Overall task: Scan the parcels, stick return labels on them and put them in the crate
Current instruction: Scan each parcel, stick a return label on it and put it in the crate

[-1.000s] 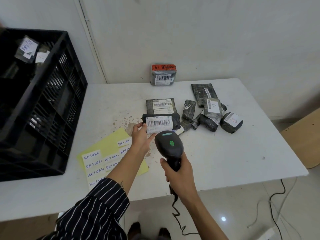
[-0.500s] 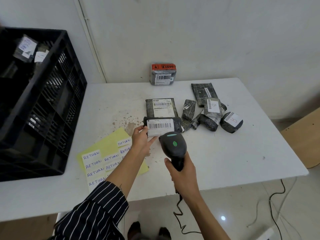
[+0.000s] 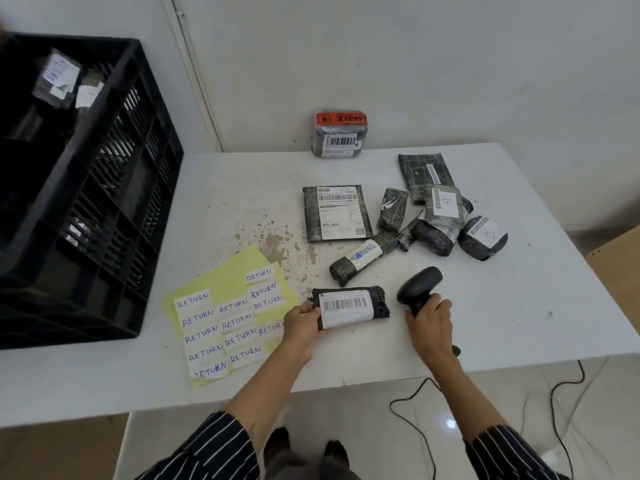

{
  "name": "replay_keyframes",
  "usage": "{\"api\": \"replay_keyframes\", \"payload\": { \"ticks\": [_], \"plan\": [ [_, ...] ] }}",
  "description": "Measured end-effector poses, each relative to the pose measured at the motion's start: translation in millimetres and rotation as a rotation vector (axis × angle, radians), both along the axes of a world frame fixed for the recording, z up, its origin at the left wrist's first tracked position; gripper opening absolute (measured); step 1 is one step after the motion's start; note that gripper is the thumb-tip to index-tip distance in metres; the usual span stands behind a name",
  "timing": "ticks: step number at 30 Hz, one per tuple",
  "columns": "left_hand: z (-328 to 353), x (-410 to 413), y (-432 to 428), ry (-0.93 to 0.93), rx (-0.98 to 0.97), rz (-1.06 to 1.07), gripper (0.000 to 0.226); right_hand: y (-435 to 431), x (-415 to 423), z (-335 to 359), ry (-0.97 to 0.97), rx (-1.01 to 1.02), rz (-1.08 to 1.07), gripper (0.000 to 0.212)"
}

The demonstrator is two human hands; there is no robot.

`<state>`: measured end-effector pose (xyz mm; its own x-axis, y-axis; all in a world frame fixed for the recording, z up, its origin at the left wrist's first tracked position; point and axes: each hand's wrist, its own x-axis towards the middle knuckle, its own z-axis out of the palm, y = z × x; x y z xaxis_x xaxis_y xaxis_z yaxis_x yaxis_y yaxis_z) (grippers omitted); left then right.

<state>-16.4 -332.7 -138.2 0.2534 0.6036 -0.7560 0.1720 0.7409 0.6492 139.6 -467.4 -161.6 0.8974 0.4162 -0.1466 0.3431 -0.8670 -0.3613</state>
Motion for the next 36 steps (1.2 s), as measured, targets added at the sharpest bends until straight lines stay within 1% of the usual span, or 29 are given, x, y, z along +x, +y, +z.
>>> {"api": "replay_keyframes", "payload": {
  "ticks": [2, 4, 6, 8, 9, 10, 11, 12, 13, 14, 15, 17, 19, 20, 22, 26, 28, 31, 33, 36],
  "plan": [
    [0, -4, 0, 0.125, 0.117, -0.137, 0.008, 0, -1, -4, -0.018, -0.036, -0.002, 0.045],
    [3, -14, 3, 0.267, 0.304, -0.300, 0.007, 0, -3, -3, -0.024, -0.063, -0.002, 0.047],
    [5, -28, 11, 0.359, 0.537, -0.468, 0.015, -1, -7, 1, -0.011, -0.133, -0.024, 0.053],
    [4, -46, 23, 0.412, 0.769, -0.579, 0.023, 3, -14, 7, -0.056, -0.158, -0.092, 0.065],
    [3, -56, 30, 0.431, 0.858, -0.617, 0.026, 7, -21, 12, -0.122, -0.109, -0.103, 0.069],
    [1, -66, 38, 0.457, 0.929, -0.651, 0.030, 13, -29, 16, -0.206, -0.035, -0.077, 0.067],
    [-2, -77, 46, 0.493, 0.982, -0.689, 0.035, 21, -38, 18, -0.297, 0.047, -0.020, 0.061],
    [-4, -86, 54, 0.532, 1.021, -0.729, 0.042, 30, -48, 22, -0.348, 0.130, 0.068, 0.050],
    [-7, -94, 62, 0.566, 1.039, -0.770, 0.051, 40, -61, 26, -0.333, 0.212, 0.179, 0.037],
    [-10, -101, 69, 0.594, 1.036, -0.811, 0.061, 52, -75, 30, -0.258, 0.293, 0.286, 0.026],
    [-13, -108, 75, 0.621, 1.017, -0.862, 0.071, 63, -89, 32, -0.125, 0.363, 0.368, 0.018],
    [-19, -119, 84, 0.673, 0.954, -0.978, 0.088, 83, -115, 31, 0.143, 0.437, 0.505, 0.011],
    [-25, -128, 89, 0.716, 0.892, -1.068, 0.095, 104, -136, 24, 0.251, 0.399, 0.632, 0.012],
    [-27, -131, 90, 0.737, 0.877, -1.101, 0.095, 115, -143, 20, 0.266, 0.362, 0.670, 0.013],
    [-30, -135, 90, 0.767, 0.880, -1.139, 0.093, 134, -155, 10, 0.190, 0.289, 0.709, 0.017],
    [-32, -138, 92, 0.796, 0.912, -1.193, 0.091, 159, -171, -7, 0.063, 0.177, 0.671, 0.029],
    [-31, -137, 93, 0.812, 0.932, -1.210, 0.090, 163, -175, -12, 0.035, 0.139, 0.645, 0.025],
    [-27, -133, 96, 0.865, 0.958, -1.248, 0.085, 166, -180, -15, -0.014, 0.155, 0.622, 0.011],
    [-24, -130, 98, 0.902, 0.956, -1.291, 0.082, 167, -178, -18, -0.026, 0.156, 0.604, 0.009],
    [-22, -126, 99, 0.937, 0.932, -1.319, 0.081, 167, -169, -17, 0.075, 0.185, 0.610, 0.009]
  ]
}}
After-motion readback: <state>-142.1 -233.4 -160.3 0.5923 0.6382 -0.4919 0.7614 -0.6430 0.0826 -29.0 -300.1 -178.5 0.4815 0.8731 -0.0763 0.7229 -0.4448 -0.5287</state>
